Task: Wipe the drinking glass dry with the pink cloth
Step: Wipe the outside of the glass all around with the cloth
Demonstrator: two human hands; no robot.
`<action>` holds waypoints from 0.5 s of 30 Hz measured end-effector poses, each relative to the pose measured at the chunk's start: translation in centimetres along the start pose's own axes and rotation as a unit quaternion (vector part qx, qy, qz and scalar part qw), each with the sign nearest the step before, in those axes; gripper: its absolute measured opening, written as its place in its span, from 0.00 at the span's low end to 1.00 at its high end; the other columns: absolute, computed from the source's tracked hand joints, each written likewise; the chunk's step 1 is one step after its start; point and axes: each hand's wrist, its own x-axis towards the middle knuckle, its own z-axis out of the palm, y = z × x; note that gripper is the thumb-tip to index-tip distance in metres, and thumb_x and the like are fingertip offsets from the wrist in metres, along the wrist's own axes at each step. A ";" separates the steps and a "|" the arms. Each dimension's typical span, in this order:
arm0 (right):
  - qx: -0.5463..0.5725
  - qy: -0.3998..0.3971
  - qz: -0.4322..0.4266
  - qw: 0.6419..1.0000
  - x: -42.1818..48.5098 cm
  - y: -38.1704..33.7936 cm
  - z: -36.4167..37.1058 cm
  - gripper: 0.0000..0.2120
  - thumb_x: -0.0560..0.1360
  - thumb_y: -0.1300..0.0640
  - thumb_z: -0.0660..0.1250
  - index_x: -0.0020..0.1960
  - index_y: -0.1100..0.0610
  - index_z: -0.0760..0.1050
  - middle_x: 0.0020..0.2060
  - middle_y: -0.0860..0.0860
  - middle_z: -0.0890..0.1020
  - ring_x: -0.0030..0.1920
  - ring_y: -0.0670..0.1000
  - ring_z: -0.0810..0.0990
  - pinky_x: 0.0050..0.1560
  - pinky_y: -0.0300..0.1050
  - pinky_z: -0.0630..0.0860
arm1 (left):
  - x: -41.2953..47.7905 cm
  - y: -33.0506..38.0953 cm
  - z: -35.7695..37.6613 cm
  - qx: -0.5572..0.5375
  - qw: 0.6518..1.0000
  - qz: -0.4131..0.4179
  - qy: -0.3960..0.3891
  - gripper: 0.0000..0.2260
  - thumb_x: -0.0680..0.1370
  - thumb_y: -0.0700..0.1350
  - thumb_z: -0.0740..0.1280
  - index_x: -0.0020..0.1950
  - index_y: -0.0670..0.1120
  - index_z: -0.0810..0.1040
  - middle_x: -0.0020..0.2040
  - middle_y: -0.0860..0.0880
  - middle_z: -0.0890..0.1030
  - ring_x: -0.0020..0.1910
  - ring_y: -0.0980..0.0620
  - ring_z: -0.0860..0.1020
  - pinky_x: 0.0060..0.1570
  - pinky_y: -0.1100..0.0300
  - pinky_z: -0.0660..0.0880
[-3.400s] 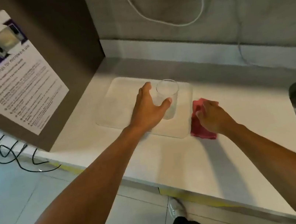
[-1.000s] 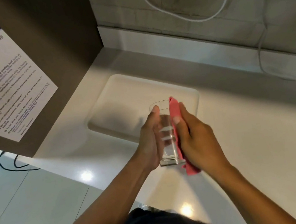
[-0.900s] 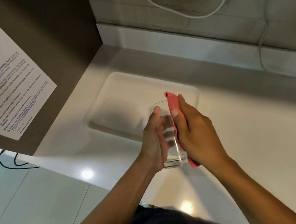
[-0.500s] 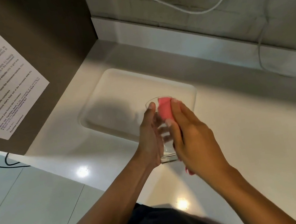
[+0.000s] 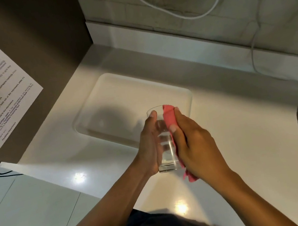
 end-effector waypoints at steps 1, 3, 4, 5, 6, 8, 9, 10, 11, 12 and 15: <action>0.009 0.013 0.028 0.999 0.8 0.2 -0.1 0.28 0.84 0.40 0.49 0.81 0.48 0.61 0.70 0.50 0.78 0.62 0.54 0.82 0.66 0.50 0.77 | -0.1 -0.2 0.3 0.008 1.000 -0.008 -0.001 0.36 0.77 0.68 0.60 0.66 0.38 0.81 0.59 0.38 0.85 0.58 0.40 0.81 0.63 0.42 0.77; -0.009 0.029 0.024 0.999 1.8 -0.3 -0.3 0.27 0.85 0.42 0.50 0.81 0.50 0.60 0.72 0.51 0.75 0.61 0.56 0.82 0.64 0.51 0.78 | 0.0 -0.6 0.6 0.010 1.000 -0.011 0.003 0.35 0.78 0.69 0.59 0.63 0.40 0.83 0.55 0.42 0.86 0.55 0.42 0.83 0.55 0.46 0.80; -0.026 0.027 -0.005 0.999 1.5 -0.7 -0.3 0.26 0.85 0.45 0.52 0.82 0.51 0.58 0.75 0.52 0.72 0.59 0.58 0.83 0.61 0.52 0.80 | 0.1 -0.5 0.5 -0.002 1.000 -0.009 0.009 0.31 0.79 0.68 0.58 0.62 0.44 0.85 0.54 0.43 0.87 0.55 0.42 0.84 0.52 0.49 0.82; -0.047 0.016 -0.039 0.998 0.9 -0.9 -0.1 0.26 0.86 0.46 0.52 0.82 0.52 0.57 0.77 0.53 0.69 0.55 0.59 0.84 0.55 0.52 0.82 | 0.4 -0.2 0.3 -0.022 1.000 -0.008 0.015 0.28 0.81 0.66 0.59 0.62 0.46 0.86 0.55 0.43 0.88 0.56 0.42 0.84 0.51 0.50 0.84; -0.063 0.001 -0.068 0.996 0.1 -0.8 0.0 0.27 0.86 0.45 0.50 0.82 0.52 0.56 0.78 0.54 0.66 0.50 0.59 0.85 0.51 0.51 0.84 | 0.6 0.1 0.0 -0.043 0.999 -0.004 0.017 0.26 0.83 0.64 0.60 0.63 0.46 0.86 0.58 0.41 0.88 0.60 0.39 0.84 0.54 0.47 0.84; -0.047 -0.020 -0.076 0.996 -0.8 -0.3 -0.1 0.28 0.84 0.41 0.45 0.82 0.48 0.56 0.77 0.51 0.69 0.48 0.55 0.86 0.49 0.45 0.84 | 0.6 0.6 -0.4 -0.049 0.999 -0.003 0.018 0.30 0.82 0.65 0.61 0.67 0.42 0.83 0.66 0.34 0.83 0.67 0.34 0.80 0.69 0.37 0.77; -0.013 -0.019 -0.053 0.998 -0.5 0.0 -0.2 0.28 0.84 0.40 0.45 0.82 0.45 0.58 0.73 0.48 0.74 0.50 0.52 0.86 0.52 0.39 0.82 | 0.3 0.7 -0.4 -0.036 0.999 -0.004 0.016 0.32 0.82 0.66 0.61 0.68 0.40 0.82 0.67 0.31 0.81 0.66 0.33 0.80 0.72 0.34 0.73; 0.025 -0.008 -0.021 0.999 0.3 0.3 -0.2 0.27 0.84 0.39 0.46 0.80 0.43 0.60 0.68 0.46 0.78 0.54 0.50 0.85 0.55 0.33 0.77 | 0.1 0.5 -0.3 -0.024 1.000 -0.009 0.009 0.35 0.80 0.67 0.61 0.69 0.38 0.81 0.67 0.30 0.80 0.64 0.32 0.80 0.72 0.32 0.72; 0.048 0.010 0.007 0.999 1.1 0.6 -0.3 0.26 0.84 0.39 0.47 0.80 0.42 0.61 0.65 0.45 0.80 0.57 0.49 0.84 0.57 0.31 0.73 | 0.0 0.3 -0.1 -0.015 1.000 -0.017 0.000 0.37 0.78 0.68 0.61 0.69 0.37 0.80 0.65 0.30 0.81 0.62 0.33 0.81 0.69 0.33 0.75; 0.043 0.025 0.018 0.999 1.7 0.5 -0.4 0.26 0.84 0.40 0.48 0.80 0.43 0.61 0.67 0.46 0.79 0.61 0.50 0.82 0.60 0.33 0.69 | 0.0 0.1 0.1 -0.015 1.000 -0.019 -0.010 0.37 0.77 0.68 0.62 0.67 0.37 0.81 0.60 0.32 0.84 0.57 0.35 0.83 0.62 0.38 0.81; -0.031 0.028 -0.051 0.998 1.1 -0.8 0.2 0.26 0.85 0.44 0.48 0.82 0.49 0.57 0.78 0.50 0.67 0.61 0.57 0.82 0.60 0.42 0.75 | 0.6 0.4 -0.2 -0.041 0.999 -0.009 -0.005 0.31 0.76 0.68 0.62 0.62 0.45 0.85 0.53 0.43 0.88 0.52 0.43 0.84 0.48 0.50 0.83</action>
